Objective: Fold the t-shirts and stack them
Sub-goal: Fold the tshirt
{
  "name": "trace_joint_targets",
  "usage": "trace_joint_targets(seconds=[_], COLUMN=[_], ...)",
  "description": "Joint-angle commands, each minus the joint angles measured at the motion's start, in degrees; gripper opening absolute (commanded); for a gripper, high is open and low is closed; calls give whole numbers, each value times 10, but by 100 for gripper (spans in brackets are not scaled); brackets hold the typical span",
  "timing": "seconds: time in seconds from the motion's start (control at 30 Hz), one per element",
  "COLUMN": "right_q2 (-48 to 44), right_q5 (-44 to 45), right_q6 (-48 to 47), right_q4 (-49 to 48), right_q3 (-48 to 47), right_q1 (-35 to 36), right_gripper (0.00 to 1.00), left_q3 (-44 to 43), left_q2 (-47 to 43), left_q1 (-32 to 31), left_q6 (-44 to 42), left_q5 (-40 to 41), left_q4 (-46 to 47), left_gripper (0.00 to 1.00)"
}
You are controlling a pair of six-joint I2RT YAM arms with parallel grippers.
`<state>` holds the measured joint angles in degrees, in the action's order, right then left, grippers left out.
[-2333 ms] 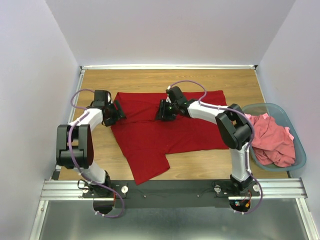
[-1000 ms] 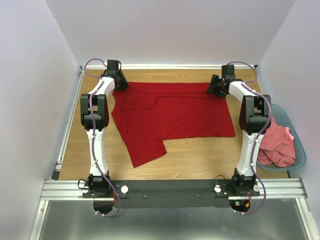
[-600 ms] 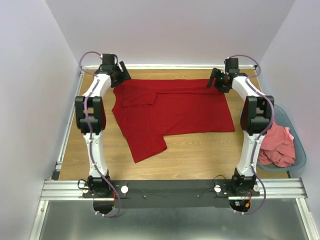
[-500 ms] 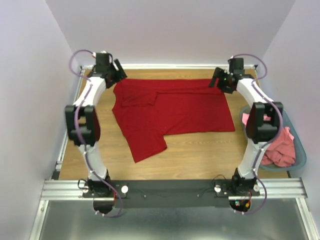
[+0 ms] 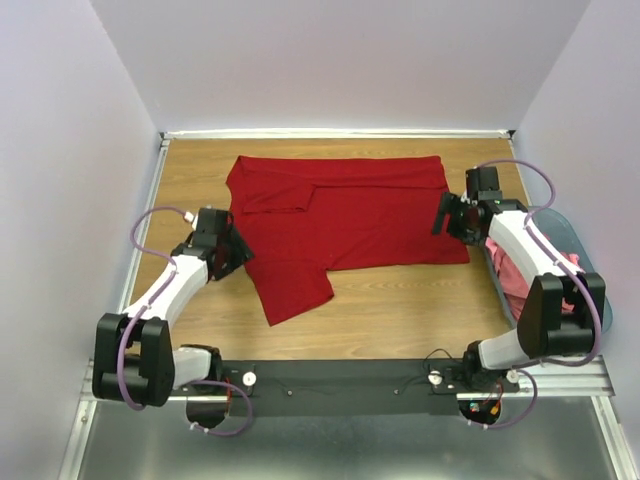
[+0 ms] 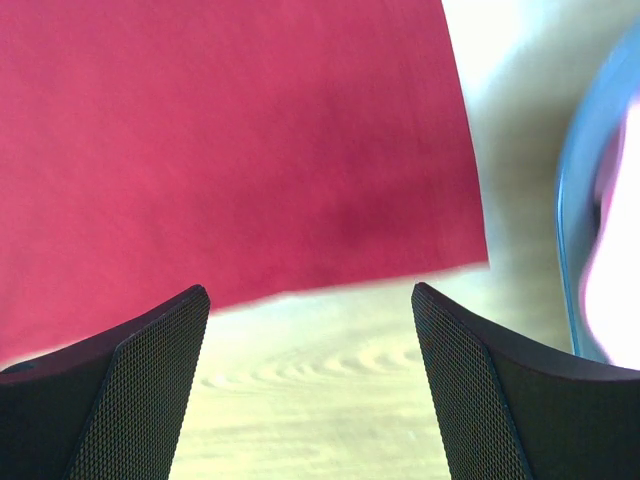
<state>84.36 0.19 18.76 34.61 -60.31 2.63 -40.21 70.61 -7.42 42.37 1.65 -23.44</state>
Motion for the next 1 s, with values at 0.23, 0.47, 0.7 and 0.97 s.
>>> trace_joint_targets(seconds=[0.23,0.47,0.7,0.97], right_q2=[-31,-38,-40,-50], right_q5=[31,32,32,29], right_q6=[-1,-1,0,10], right_q4=[24,24,24,24], right_q3=[39,52,59,54], right_q1=[12,13,14,14], right_gripper=[90,90,90,90], left_q3=[14,-1,0,1], left_q2=[69,114,136,135], left_q1=[-33,-40,-51,-67], left_q6=[42,40,31,26], left_q5=[76,101,100,117], left_q4=[44,57,62,21], left_gripper=[51,49,49,42])
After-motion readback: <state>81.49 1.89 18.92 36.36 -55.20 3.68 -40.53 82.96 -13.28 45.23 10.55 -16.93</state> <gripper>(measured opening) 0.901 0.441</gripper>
